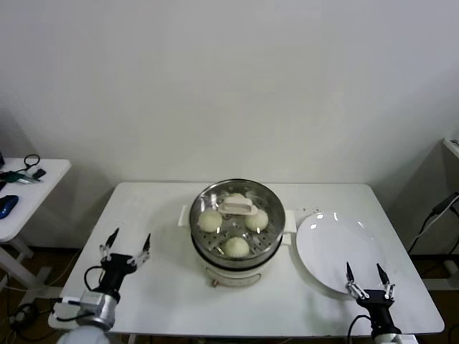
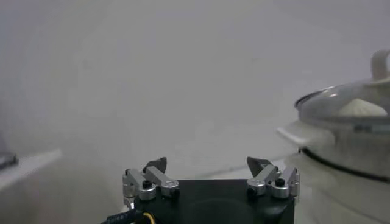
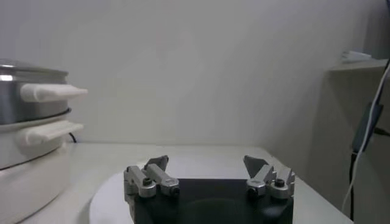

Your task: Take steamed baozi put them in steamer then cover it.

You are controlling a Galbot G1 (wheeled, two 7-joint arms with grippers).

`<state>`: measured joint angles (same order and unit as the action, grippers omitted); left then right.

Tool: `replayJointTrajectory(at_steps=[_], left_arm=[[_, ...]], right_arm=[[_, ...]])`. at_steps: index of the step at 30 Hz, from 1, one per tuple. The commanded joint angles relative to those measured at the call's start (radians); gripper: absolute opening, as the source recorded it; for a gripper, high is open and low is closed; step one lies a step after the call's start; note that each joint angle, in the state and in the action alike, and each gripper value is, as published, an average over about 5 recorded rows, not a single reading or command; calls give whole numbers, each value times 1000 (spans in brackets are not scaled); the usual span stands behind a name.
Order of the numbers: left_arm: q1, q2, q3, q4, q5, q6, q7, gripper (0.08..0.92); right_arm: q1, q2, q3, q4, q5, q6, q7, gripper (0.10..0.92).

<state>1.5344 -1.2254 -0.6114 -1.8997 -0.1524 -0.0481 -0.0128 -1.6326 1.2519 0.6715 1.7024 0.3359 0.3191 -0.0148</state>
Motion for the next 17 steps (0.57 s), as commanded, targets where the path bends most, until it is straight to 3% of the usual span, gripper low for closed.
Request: replayJointTrajectory(at_steps=[1, 17], left_arm=[[49, -5, -63, 109, -204, -134, -10, 823], [53, -34, -44, 122, -187, -150, 18, 823]], right_arm=[[10, -3, -14, -20, -25, -12, -5, 823], [9, -8, -17, -17, -21, -17, -9, 823]])
